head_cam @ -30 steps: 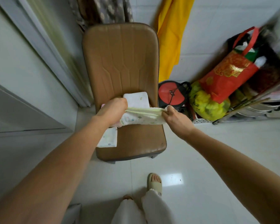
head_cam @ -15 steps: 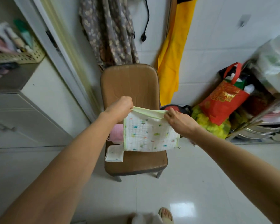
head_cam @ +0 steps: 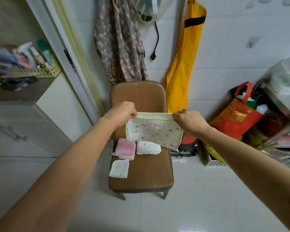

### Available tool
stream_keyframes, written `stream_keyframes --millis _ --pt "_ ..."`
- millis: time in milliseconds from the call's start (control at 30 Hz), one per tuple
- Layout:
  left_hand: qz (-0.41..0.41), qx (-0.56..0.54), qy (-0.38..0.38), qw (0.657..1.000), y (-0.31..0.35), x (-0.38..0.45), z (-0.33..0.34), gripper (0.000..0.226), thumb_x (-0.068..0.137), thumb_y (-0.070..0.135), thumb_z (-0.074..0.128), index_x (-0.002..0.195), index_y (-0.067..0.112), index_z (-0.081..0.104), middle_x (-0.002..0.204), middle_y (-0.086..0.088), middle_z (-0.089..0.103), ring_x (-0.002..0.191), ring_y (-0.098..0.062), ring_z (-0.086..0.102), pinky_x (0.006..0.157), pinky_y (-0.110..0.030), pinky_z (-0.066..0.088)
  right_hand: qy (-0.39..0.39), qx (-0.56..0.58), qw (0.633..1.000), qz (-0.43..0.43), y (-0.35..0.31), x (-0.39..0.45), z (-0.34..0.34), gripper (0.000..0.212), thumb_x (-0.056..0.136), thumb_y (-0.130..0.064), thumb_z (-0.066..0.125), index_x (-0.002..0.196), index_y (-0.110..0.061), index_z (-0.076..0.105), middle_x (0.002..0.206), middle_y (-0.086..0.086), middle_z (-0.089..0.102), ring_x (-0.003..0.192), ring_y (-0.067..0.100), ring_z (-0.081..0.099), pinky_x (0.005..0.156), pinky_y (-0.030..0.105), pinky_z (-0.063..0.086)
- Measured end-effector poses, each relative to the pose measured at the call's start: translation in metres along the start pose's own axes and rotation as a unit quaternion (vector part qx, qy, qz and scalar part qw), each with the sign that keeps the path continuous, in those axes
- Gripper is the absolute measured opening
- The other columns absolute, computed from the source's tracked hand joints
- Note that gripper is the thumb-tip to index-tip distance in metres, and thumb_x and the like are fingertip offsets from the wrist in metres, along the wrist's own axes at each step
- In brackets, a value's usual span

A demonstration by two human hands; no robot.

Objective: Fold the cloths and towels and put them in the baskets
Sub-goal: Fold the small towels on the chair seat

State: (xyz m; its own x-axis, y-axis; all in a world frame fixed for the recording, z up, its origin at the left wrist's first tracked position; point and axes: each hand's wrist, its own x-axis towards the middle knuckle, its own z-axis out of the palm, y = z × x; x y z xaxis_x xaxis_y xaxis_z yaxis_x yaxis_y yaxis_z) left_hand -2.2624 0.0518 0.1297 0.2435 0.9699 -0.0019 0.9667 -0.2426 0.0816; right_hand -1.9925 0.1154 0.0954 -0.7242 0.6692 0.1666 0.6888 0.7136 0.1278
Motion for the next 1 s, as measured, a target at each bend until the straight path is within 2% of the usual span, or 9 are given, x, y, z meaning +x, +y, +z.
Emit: stream_keyframes --millis 67,167,233,367,500,700,833,933,1000 --pt "-0.016 0.006 0.000 1.000 0.000 -0.006 -0.007 0.016 0.088 0.012 0.061 0.093 0.016 0.076 0.096 -0.005 0.064 0.093 -0.027 0.061 0.078 -0.041 0.051 -0.029 0.134 0.986 0.090 -0.001 0.009 -0.008 0.013 0.090 -0.009 0.055 0.091 -0.003 0.067 0.085 0.013 0.067 0.074 0.029 0.061 0.054 0.027 0.034" --pt "-0.063 0.035 -0.002 0.997 -0.003 -0.013 -0.013 0.019 0.091 0.025 0.061 0.105 0.027 0.073 0.106 0.006 0.066 0.104 -0.018 0.058 0.076 -0.029 0.046 -0.052 0.368 0.909 0.190 0.004 0.020 -0.015 0.009 0.085 0.002 0.063 0.090 0.004 0.070 0.081 0.015 0.064 0.055 0.017 0.065 0.045 0.010 0.040" --pt "-0.086 0.020 0.000 0.996 -0.007 -0.014 -0.015 0.018 0.090 0.027 0.064 0.106 0.027 0.073 0.106 0.006 0.067 0.101 -0.015 0.058 0.077 -0.029 0.045 -0.043 0.443 0.867 0.223 0.008 0.025 -0.017 0.006 0.082 0.002 0.068 0.087 0.005 0.071 0.080 0.016 0.067 0.048 0.009 0.064 0.050 0.018 0.054" --pt "-0.109 -0.059 -0.016 0.992 -0.008 -0.011 -0.021 0.017 0.087 0.012 0.066 0.102 0.012 0.074 0.102 -0.004 0.070 0.081 -0.009 0.054 0.076 -0.022 0.044 -0.012 0.399 0.891 0.216 0.013 0.032 -0.023 0.012 0.079 -0.011 0.076 0.072 -0.004 0.069 0.070 0.011 0.069 0.046 0.009 0.063 0.052 0.024 0.055" --pt "-0.134 -0.113 0.003 0.984 -0.010 -0.010 -0.025 0.018 0.083 0.010 0.071 0.101 0.007 0.074 0.099 -0.005 0.069 0.081 -0.007 0.053 0.073 -0.015 0.037 0.011 0.388 0.896 0.214 0.016 0.035 -0.026 0.021 0.080 -0.015 0.075 0.070 -0.001 0.064 0.068 0.012 0.067 0.053 0.017 0.067 0.047 0.023 0.052" --pt "-0.156 -0.235 0.018 0.959 -0.011 -0.014 -0.026 0.022 0.078 0.009 0.076 0.100 0.014 0.073 0.087 -0.001 0.064 0.080 -0.011 0.056 0.074 -0.022 0.042 -0.007 0.432 0.877 0.209 0.017 0.036 -0.025 0.024 0.077 0.004 0.072 0.094 -0.004 0.057 0.077 0.014 0.063 0.063 0.029 0.068 0.057 0.040 0.059" --pt "-0.149 -0.250 -0.008 0.957 -0.008 -0.018 -0.019 0.037 0.079 0.008 0.075 0.108 0.024 0.060 0.076 0.000 0.064 0.071 -0.012 0.060 0.068 -0.022 0.045 -0.084 0.313 0.930 0.171 0.015 0.034 -0.018 0.007 0.077 0.004 0.069 0.082 0.003 0.066 0.078 0.014 0.067 0.054 0.012 0.063 0.051 0.020 0.052" --pt "-0.140 -0.136 -0.086 0.977 -0.004 -0.018 -0.009 0.012 0.080 0.011 0.074 0.091 0.009 0.073 0.074 0.000 0.063 0.074 -0.014 0.059 0.068 -0.021 0.043 -0.124 0.304 0.929 0.172 0.007 0.034 -0.012 0.010 0.075 0.007 0.070 0.083 0.010 0.064 0.078 0.012 0.061 0.052 0.007 0.057 0.039 0.009 0.039" --pt "-0.138 -0.113 -0.165 0.970 -0.001 -0.020 0.003 0.008 0.078 0.013 0.076 0.082 0.007 0.074 0.069 0.003 0.062 0.071 -0.011 0.057 0.064 -0.020 0.043 -0.219 0.271 0.926 0.146 0.001 0.032 -0.008 0.012 0.074 0.000 0.075 0.080 0.003 0.065 0.070 0.002 0.058 0.055 0.004 0.052 0.041 0.009 0.036"
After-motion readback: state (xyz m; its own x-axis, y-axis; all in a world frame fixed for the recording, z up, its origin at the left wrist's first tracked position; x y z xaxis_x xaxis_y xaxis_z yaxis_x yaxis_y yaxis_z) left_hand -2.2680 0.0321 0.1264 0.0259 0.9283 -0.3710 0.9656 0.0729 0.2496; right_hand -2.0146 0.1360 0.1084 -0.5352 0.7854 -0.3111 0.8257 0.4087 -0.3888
